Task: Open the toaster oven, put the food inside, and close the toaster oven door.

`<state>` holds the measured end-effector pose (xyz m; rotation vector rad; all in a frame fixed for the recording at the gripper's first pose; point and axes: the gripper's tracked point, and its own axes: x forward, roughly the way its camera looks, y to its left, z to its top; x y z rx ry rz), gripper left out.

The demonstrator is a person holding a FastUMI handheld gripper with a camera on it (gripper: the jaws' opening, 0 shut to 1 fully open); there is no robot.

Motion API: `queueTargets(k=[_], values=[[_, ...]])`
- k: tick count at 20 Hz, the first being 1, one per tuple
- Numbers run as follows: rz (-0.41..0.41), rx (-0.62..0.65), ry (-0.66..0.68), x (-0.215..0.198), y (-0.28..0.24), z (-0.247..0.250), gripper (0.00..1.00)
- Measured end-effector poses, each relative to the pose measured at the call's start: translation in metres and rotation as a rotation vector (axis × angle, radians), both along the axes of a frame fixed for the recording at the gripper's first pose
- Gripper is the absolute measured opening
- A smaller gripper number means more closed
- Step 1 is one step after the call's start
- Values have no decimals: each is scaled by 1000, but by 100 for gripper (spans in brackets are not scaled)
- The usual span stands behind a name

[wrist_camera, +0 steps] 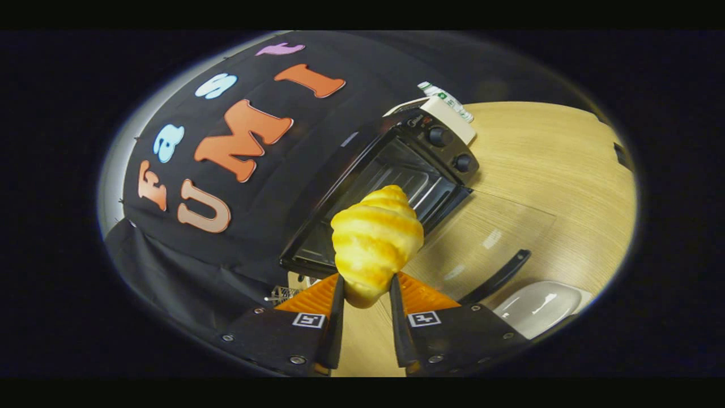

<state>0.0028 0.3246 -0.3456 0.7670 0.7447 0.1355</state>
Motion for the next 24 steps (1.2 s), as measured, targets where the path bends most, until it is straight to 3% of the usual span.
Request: queueTargets(k=[18,24], values=[[-45,165,34,101,59,-50,39],[-64,187,30,111,63,-55,60]])
